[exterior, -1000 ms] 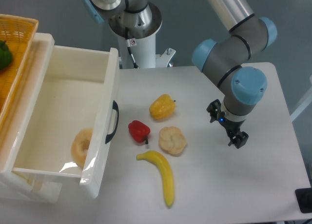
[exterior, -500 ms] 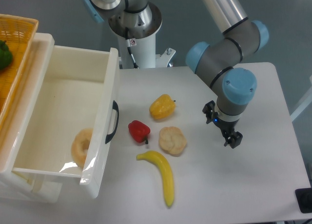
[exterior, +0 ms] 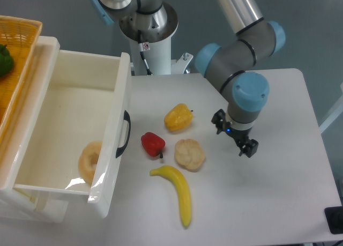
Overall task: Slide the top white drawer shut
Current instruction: 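Lower the gripper past the red pepper toward the open drawer's front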
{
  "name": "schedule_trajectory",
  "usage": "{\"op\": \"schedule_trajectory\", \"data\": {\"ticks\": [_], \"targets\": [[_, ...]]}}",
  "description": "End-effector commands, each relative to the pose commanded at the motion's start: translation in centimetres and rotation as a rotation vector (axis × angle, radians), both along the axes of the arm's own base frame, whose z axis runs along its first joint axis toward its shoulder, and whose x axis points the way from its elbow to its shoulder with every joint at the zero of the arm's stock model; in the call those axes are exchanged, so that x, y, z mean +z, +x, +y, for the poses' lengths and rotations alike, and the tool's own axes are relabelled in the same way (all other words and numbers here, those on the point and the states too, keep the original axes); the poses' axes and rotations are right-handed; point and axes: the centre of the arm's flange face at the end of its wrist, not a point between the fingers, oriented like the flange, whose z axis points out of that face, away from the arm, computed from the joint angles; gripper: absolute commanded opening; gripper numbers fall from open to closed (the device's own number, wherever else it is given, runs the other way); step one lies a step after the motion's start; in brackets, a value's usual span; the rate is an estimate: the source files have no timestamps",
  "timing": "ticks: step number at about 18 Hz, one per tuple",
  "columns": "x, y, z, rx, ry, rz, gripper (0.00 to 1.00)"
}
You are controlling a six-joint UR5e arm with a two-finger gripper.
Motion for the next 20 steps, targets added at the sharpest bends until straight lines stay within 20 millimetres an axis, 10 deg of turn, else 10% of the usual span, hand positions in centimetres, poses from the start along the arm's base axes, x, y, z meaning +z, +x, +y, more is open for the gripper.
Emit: {"op": "schedule_trajectory", "data": {"ticks": [5, 13, 20], "targets": [[2.6, 3.6, 3.1, 0.135, 0.124, -0.051, 0.91], [2.5, 7.7, 3.1, 0.247, 0.059, -0.204, 0.12], [3.0, 9.5, 4.5, 0.295, 0.173, -0.439, 0.09]]}}
